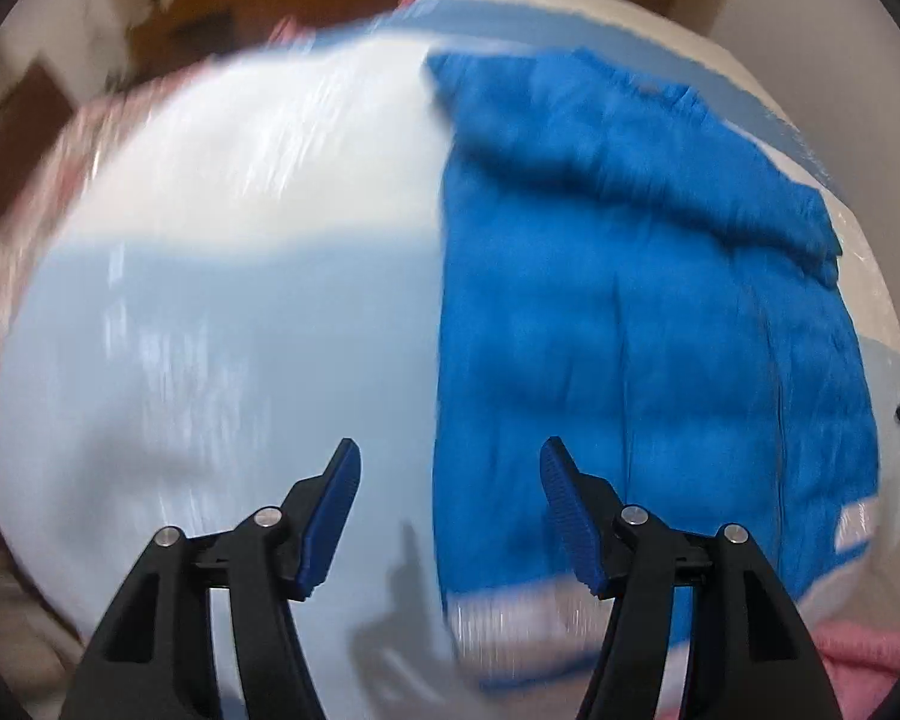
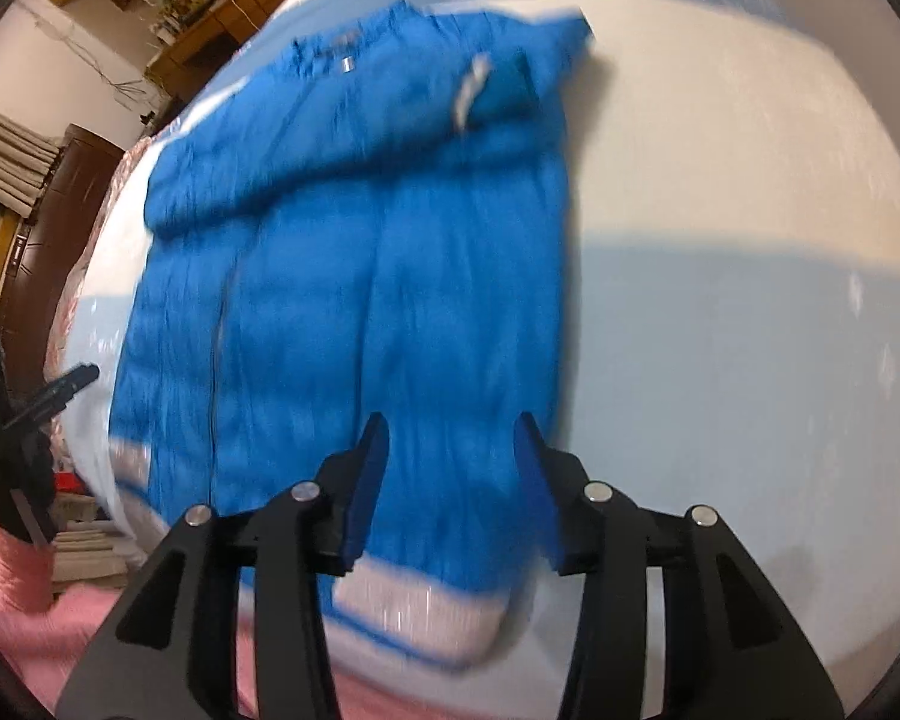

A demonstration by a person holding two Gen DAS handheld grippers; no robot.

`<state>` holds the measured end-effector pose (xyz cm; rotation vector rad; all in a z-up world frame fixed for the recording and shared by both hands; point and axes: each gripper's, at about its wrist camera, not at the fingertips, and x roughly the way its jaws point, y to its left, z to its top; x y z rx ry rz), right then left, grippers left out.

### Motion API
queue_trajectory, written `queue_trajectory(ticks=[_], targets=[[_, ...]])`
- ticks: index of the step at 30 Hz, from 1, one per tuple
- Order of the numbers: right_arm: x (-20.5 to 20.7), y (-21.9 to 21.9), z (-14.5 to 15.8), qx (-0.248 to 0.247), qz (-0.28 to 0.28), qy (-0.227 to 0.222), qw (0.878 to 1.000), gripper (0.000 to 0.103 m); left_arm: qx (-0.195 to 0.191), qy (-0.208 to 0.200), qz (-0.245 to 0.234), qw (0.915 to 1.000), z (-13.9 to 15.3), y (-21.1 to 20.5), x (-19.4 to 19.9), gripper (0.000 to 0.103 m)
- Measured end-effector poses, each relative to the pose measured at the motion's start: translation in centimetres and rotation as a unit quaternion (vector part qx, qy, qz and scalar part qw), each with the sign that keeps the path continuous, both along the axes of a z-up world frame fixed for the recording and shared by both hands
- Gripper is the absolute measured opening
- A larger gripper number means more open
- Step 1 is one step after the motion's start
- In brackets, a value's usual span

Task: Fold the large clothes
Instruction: 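Grasp the jacket hem with the left tool while the right tool grasps the hem too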

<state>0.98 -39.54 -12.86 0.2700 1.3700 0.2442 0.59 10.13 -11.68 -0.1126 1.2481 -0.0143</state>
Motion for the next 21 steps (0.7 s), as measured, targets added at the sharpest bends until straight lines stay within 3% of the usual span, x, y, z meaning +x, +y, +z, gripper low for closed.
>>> queue_trajectory(ticks=[5, 9, 15, 21], targets=[[-4.6, 0.0, -2.2, 0.015, -0.009, 0.041, 0.999, 0.051, -0.050, 0.034, 0.039, 0.9974, -2.4, 0.8, -5.0, 0.063], [-6.3, 0.1, -3.6, 0.031, -0.009, 0.062, 0.998, 0.051, -0.074, 0.037, 0.057, 0.9950, -3.4, 1.2, -6.4, 0.063], [-8.1, 1.2, -4.2, 0.057, 0.008, 0.067, 0.996, 0.052, -0.141, 0.041, 0.070, 0.9867, -3.9, 1.6, -8.0, 0.063], [-8.3, 1.4, -5.6, 0.065, 0.001, 0.078, 0.995, 0.047, -0.167, 0.051, 0.062, 0.9827, -4.9, 0.9, -8.6, 0.061]])
